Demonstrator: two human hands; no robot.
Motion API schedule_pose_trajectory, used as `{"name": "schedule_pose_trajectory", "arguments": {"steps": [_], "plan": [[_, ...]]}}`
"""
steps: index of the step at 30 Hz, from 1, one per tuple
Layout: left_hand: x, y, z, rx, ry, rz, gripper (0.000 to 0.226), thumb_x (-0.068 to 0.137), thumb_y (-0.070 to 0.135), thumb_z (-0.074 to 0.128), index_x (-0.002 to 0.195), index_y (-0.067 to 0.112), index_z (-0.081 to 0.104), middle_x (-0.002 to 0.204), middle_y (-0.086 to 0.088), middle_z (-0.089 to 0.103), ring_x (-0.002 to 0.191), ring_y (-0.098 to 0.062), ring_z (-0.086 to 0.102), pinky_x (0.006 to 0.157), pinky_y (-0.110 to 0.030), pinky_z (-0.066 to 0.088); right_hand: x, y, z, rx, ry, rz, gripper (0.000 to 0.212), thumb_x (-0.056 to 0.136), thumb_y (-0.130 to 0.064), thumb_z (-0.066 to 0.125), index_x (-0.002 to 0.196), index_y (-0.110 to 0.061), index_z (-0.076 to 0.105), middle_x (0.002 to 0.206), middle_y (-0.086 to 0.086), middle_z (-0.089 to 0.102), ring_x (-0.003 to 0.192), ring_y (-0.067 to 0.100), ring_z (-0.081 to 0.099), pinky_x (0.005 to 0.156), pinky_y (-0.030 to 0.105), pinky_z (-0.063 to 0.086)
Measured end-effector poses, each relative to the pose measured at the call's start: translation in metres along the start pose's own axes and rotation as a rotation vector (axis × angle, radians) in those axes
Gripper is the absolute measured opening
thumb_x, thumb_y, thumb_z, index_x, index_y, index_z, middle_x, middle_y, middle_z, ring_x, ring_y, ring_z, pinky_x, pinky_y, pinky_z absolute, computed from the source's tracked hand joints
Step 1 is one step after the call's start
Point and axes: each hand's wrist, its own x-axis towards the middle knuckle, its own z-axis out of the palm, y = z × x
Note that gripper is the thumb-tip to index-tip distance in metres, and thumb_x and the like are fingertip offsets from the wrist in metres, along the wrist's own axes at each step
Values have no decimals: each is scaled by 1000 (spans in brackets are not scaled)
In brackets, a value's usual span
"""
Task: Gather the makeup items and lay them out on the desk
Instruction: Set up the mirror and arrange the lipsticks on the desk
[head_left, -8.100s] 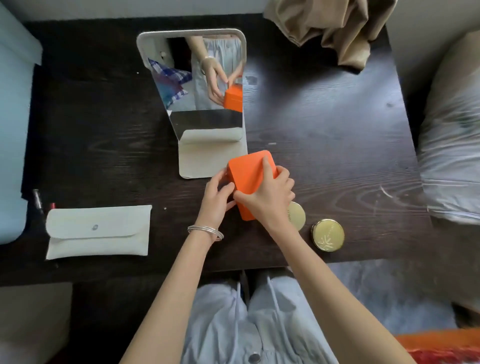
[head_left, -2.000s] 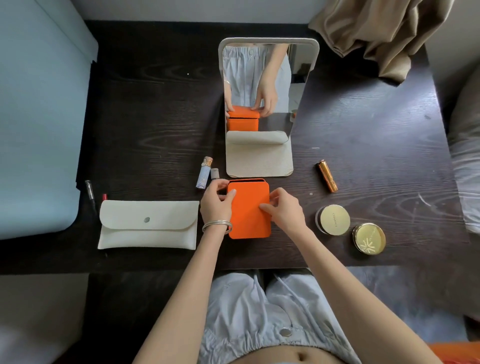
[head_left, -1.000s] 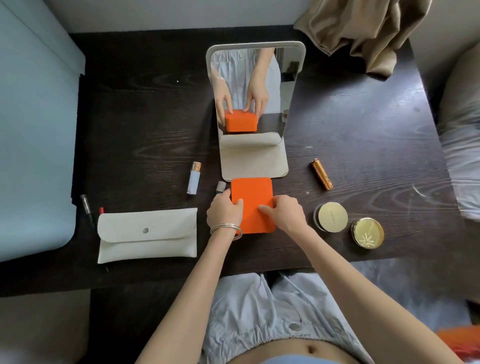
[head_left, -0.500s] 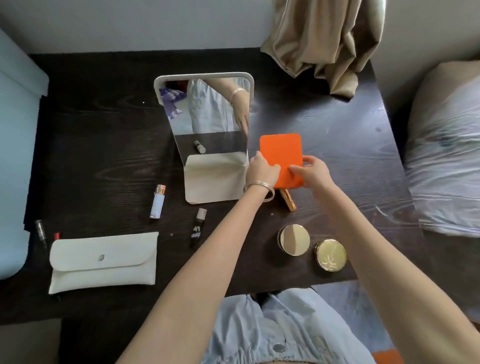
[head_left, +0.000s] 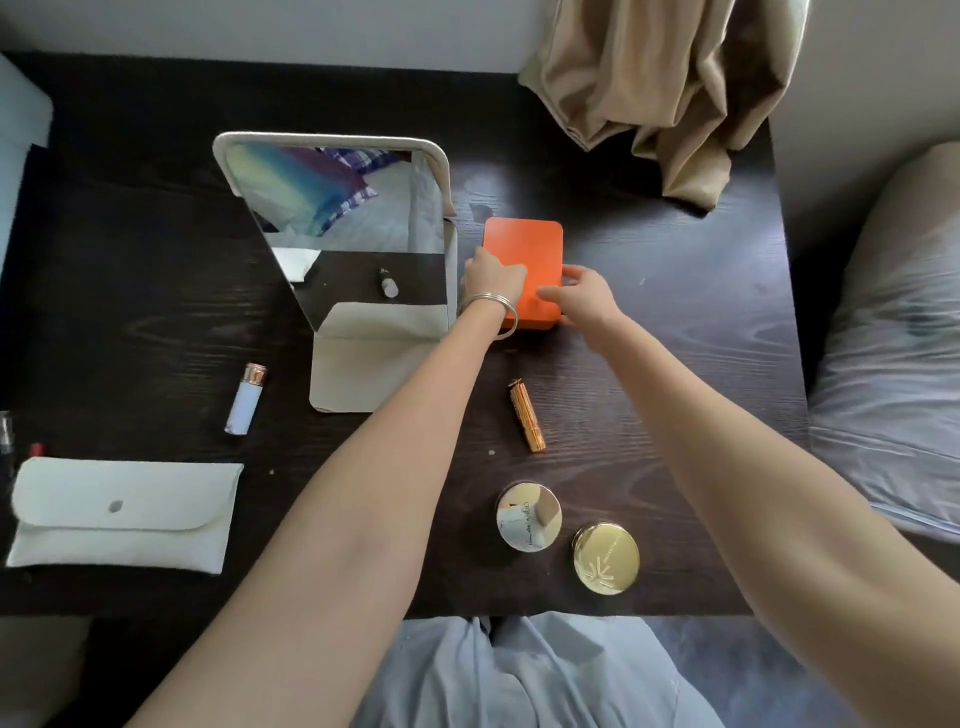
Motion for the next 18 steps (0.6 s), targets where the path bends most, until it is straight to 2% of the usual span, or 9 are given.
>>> {"name": "schedule_pose_trajectory", "arguments": {"steps": [3,6,9,13,16,18], "plan": [[-6,-3,-2,9,-4,13,55,85,16,55,135,2,36,137,-16,44,123,-31,45,98,-39,40,-6,0,-3,-23,6,-30,60,86,-13,62,140,-8,39,131,14,54,116,28,55,97,39,46],[-29,-16,-13,-24,8,78,65,87,14,53,144,5,24,148,-15,33,134,-29,36,106,-38,34,-33,9,-2,-27,100,-52,58,85,-11,60,139,-7,38,130,14,51,115,26,53,97,36,46],[-67,-41,-26,-26,-4,206,53,90,10,50,141,12,38,143,-7,43,131,-22,41,105,-32,35,-74,29,7,-25,106,-73,46,85,-9,59,129,-8,47,124,12,55,107,21,54,91,32,46],[-116,-87,-39,27,-70,264,42,90,8,50,130,18,53,136,1,52,126,-12,46,98,-17,29,-123,56,36,-49,-71,-45,28,84,-8,60,112,-11,58,107,7,62,96,20,60,90,38,50],[-139,-126,-55,39,-58,232,35,87,4,52,117,17,63,122,1,61,115,-13,55,99,-22,41,-150,69,65,-91,-191,-72,21,84,-9,60,104,-13,62,93,-1,63,85,14,60,84,33,51],[-146,-154,-65,99,20,190,31,85,4,56,111,18,65,116,1,62,107,-13,58,94,-27,47,-161,75,85,-111,-242,-83,16,86,-11,58,100,-16,62,88,-2,64,80,12,60,81,32,52]]}}
